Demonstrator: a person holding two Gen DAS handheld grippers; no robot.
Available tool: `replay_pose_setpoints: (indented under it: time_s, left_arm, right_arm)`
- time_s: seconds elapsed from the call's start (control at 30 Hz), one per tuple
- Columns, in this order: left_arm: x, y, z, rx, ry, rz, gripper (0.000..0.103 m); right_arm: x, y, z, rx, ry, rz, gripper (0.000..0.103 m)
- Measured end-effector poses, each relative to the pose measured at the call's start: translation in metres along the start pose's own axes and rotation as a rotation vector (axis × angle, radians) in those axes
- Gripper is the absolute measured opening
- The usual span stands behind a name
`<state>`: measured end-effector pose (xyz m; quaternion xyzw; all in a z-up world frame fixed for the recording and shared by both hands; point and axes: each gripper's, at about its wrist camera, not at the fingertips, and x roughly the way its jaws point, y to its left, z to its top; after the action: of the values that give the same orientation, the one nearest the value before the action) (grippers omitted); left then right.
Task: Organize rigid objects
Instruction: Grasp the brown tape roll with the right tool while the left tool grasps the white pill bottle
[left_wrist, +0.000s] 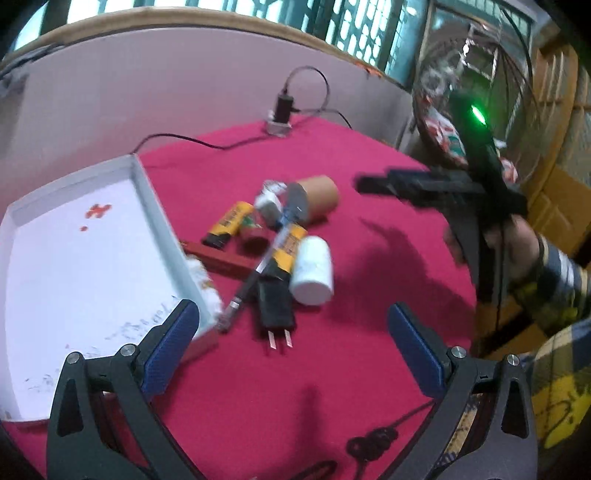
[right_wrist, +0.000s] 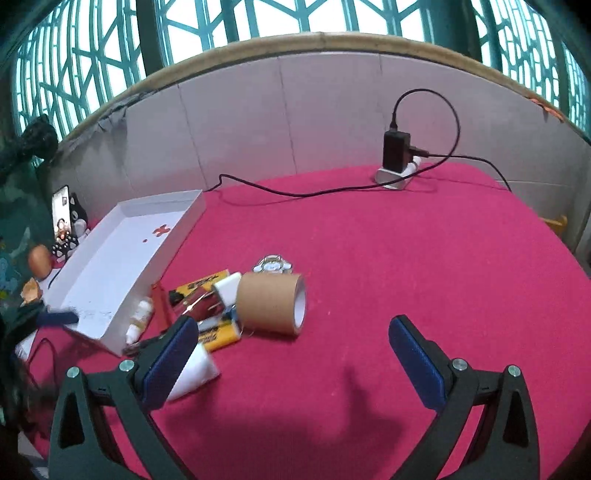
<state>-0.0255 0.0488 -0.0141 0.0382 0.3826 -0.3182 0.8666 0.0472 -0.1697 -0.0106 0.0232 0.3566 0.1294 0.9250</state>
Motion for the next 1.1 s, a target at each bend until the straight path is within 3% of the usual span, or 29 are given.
replay_pose_setpoints:
  time_s: [0.13,0.23,0.4,0.63,0.8,0.93,1.1]
  left_arm:
    - [0.004,-0.001,0.002,-0.040,0.002,-0.006,0.103]
    - [0.003,0.003,0.004,-0.060,0.009,-0.006,0.103]
    - [0.011,-0.003,0.010,-0.013,0.032,0.011,0.103]
    - [0.049,-0.031,0.031,0.100,0.085,-0.038,0.101]
    - [0.082,-0.033,0.038,0.085,0.155,-0.030,0.079]
    - [0.094,-0.030,0.037,0.058,0.189,-0.018,0.076]
    - [0.101,-0.031,0.034,0.058,0.224,0.018,0.045]
  right_arm:
    - [0.017,0.015,0.005,0.003,0.039,-0.014,0.103]
    - [0.034,0.025,0.010,0.002,0.045,-0.096,0.103]
    - [0.060,0.018,0.015,0.091,0.115,-0.107,0.102]
    - [0.066,0.001,0.004,0.146,0.174,0.001,0.051]
    - [0.047,-0.017,0.001,0.198,0.127,0.006,0.049]
    - [0.036,-0.032,-0.003,0.243,0.110,0.011,0.049]
    - [0.027,-0.037,-0.003,0.270,0.088,0.029,0.049]
